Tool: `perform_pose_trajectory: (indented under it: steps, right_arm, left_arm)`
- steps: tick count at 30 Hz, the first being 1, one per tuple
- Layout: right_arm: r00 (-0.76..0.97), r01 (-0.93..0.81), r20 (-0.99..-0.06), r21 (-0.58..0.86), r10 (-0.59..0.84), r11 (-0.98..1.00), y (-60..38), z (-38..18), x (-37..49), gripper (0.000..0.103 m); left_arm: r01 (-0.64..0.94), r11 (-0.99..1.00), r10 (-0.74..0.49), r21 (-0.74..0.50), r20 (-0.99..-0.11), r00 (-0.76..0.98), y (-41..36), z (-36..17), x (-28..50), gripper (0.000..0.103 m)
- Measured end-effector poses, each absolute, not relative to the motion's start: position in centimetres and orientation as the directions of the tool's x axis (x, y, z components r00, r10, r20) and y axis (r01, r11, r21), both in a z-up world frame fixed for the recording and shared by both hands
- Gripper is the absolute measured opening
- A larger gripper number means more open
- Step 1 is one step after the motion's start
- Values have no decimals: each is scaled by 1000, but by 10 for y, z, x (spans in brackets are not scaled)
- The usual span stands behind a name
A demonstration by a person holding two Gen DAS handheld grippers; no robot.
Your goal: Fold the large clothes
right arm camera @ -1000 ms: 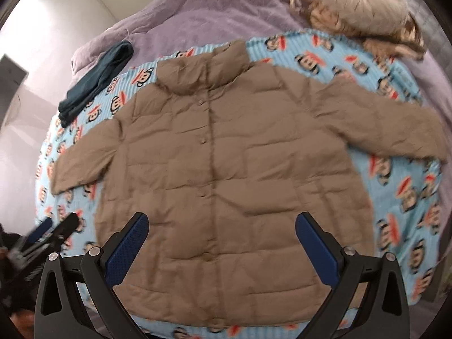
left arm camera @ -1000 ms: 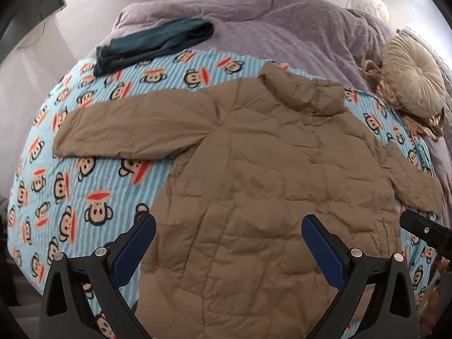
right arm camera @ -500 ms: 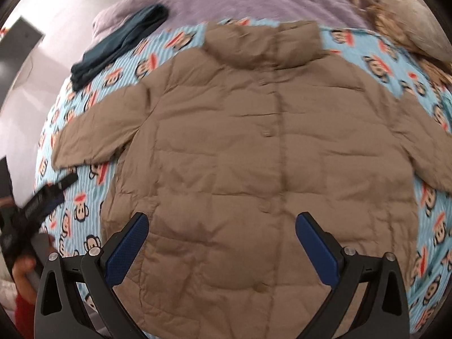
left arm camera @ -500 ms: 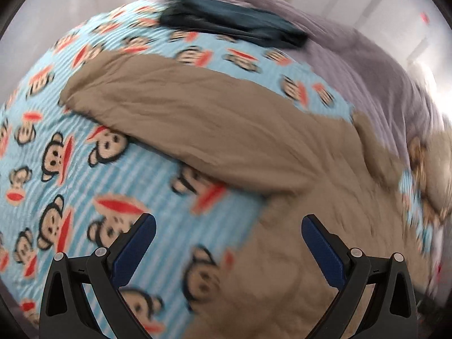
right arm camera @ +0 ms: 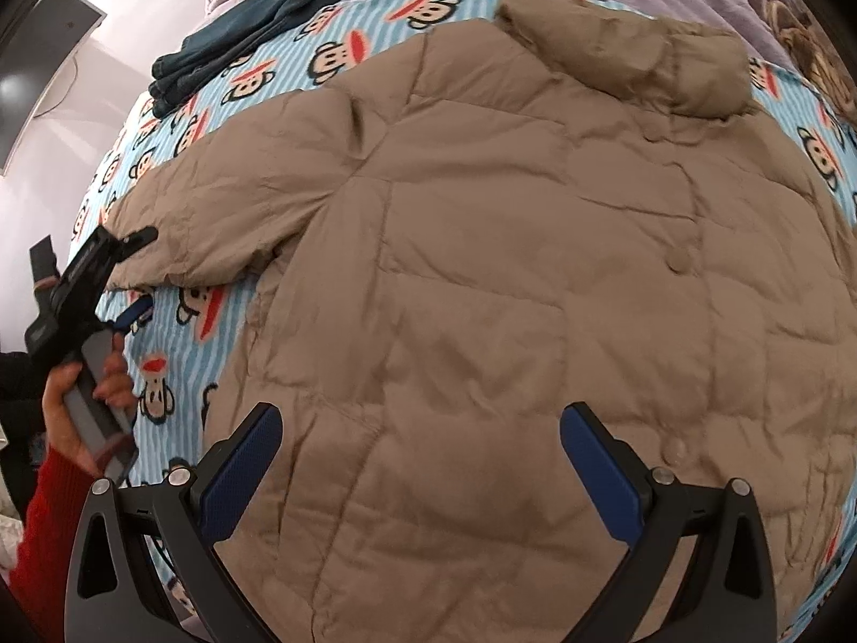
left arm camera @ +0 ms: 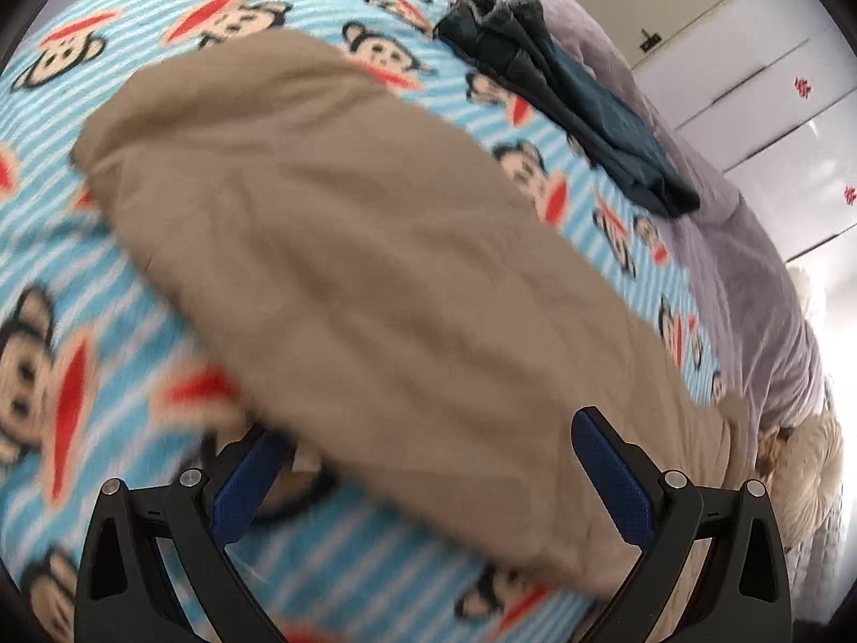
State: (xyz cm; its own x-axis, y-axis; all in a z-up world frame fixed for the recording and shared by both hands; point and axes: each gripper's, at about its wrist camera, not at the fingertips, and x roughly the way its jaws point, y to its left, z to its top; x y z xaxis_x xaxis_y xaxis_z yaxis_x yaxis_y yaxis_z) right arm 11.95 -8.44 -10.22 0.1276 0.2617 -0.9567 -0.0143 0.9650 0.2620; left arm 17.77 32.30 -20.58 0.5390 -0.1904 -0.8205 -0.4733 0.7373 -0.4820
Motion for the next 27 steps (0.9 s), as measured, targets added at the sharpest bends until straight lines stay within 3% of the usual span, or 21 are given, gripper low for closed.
perform_pose_trajectory:
  steps: [5, 6, 7, 8, 10, 15, 17, 18, 19, 20, 21, 27]
  right_arm:
    - [158, -28, -947, 278, 279, 960, -70, -105, 135, 103]
    - [165, -33, -944, 283, 285, 958, -67, -105, 140, 103]
    - [173, -38, -941, 289, 292, 956, -64, -105, 143, 103]
    - [183, -45, -936, 297, 300, 954, -61, -105, 149, 103]
    - [200, -56, -928, 309, 314, 950, -55, -105, 158, 103]
    - [243, -44, -907, 343, 344, 938, -43, -108, 185, 103]
    - [268, -32, -890, 374, 369, 927, -40, -110, 194, 95]
    - [279, -26, -880, 392, 384, 919, -39, -111, 198, 72]
    - [281, -22, -872, 411, 400, 911, -39, -114, 202, 38]
    - [276, -15, -864, 435, 422, 900, -37, -118, 206, 26]
    - [272, 1, -857, 456, 439, 890, -36, -124, 211, 20]
    - [248, 51, -821, 540, 514, 840, -21, -162, 231, 18]
  left_arm:
    - [-498, 709, -158, -499, -801, 578, 336, -208, 204, 103]
    - [-505, 703, -150, -502, -798, 584, 338, -207, 205, 97]
    - [-515, 704, -124, -489, -799, 589, 340, -205, 208, 73]
    - [-518, 715, -108, -470, -806, 582, 340, -203, 210, 57]
    - [-491, 735, -124, -468, -805, 581, 342, -201, 214, 16]
    - [-400, 782, -136, -478, -757, 639, 337, -169, 205, 12]
    - [-367, 792, -140, -489, -729, 670, 334, -151, 199, 12]
    - [-347, 799, -143, -492, -715, 684, 332, -142, 197, 12]
    - [-329, 808, -145, -490, -705, 694, 329, -134, 195, 12]
    - [-309, 818, -148, -485, -696, 702, 325, -125, 193, 12]
    - [-287, 829, -151, -480, -686, 711, 320, -116, 191, 12]
    - [-123, 876, -228, -466, -625, 746, 272, -75, 186, 12]
